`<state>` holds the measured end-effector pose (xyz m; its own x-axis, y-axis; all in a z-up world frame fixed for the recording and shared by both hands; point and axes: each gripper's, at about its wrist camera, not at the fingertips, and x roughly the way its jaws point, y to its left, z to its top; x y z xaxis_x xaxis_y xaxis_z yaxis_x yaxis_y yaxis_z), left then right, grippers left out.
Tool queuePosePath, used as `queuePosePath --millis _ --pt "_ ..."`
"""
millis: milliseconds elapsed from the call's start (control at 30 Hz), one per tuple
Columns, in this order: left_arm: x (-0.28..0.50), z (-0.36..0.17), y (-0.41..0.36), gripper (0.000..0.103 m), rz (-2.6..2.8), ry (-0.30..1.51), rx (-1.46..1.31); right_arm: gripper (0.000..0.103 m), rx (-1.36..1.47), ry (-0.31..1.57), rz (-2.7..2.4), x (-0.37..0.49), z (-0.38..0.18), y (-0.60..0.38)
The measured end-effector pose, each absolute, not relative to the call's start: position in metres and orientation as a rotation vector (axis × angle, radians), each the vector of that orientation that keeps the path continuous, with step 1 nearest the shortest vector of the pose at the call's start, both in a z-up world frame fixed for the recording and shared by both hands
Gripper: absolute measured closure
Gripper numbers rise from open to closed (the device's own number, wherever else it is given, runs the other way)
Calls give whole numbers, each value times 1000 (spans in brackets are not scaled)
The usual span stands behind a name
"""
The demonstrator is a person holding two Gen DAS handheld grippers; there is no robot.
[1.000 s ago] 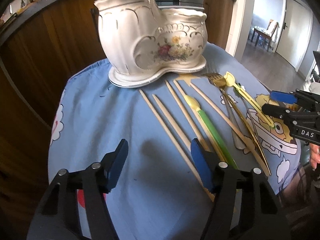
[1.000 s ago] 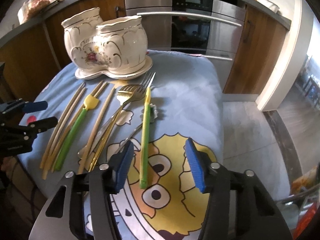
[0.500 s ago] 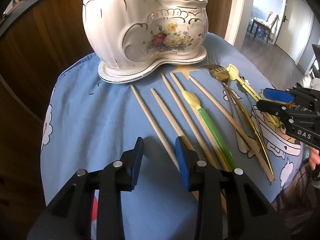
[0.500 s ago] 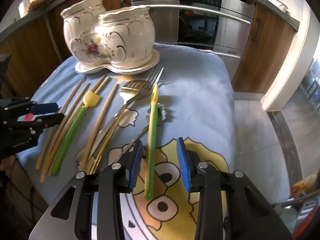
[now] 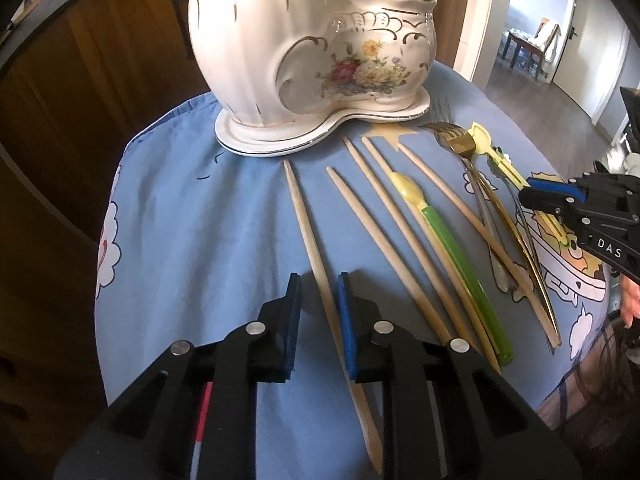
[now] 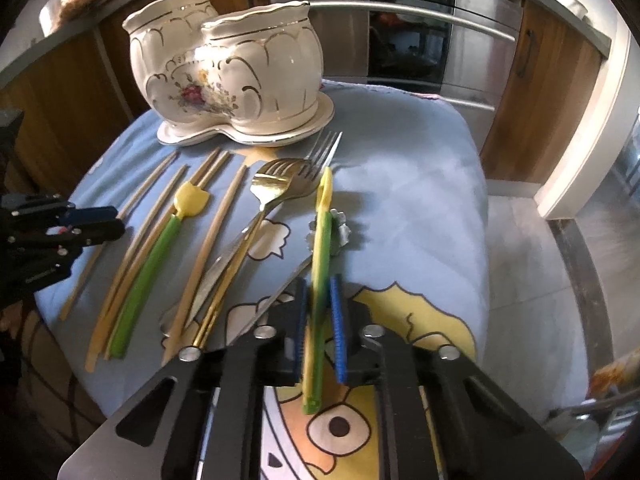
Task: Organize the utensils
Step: 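Grasp the green-handled utensil with the right tool while the left tool grasps a wooden chopstick, then lift both held utensils upright and carry them over the ceramic holder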
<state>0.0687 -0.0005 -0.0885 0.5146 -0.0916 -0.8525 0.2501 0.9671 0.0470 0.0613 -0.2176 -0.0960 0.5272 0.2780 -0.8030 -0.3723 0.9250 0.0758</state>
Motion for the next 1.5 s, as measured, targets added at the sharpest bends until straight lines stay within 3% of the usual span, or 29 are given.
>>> queuePosePath --millis 233,700,1000,1267,1500 --pt "62 -91 5 97 -226 994 182 94 -112 912 386 51 -92 -216" --pt "40 -58 26 97 -297 847 148 94 -21 757 418 29 -53 -232" --pt "34 17 30 97 -365 583 75 94 60 556 469 44 15 -225" --pt "88 77 39 97 -367 388 -25 94 173 424 516 103 52 -202" --pt "151 84 48 97 -372 368 -145 94 360 434 577 163 45 -190"
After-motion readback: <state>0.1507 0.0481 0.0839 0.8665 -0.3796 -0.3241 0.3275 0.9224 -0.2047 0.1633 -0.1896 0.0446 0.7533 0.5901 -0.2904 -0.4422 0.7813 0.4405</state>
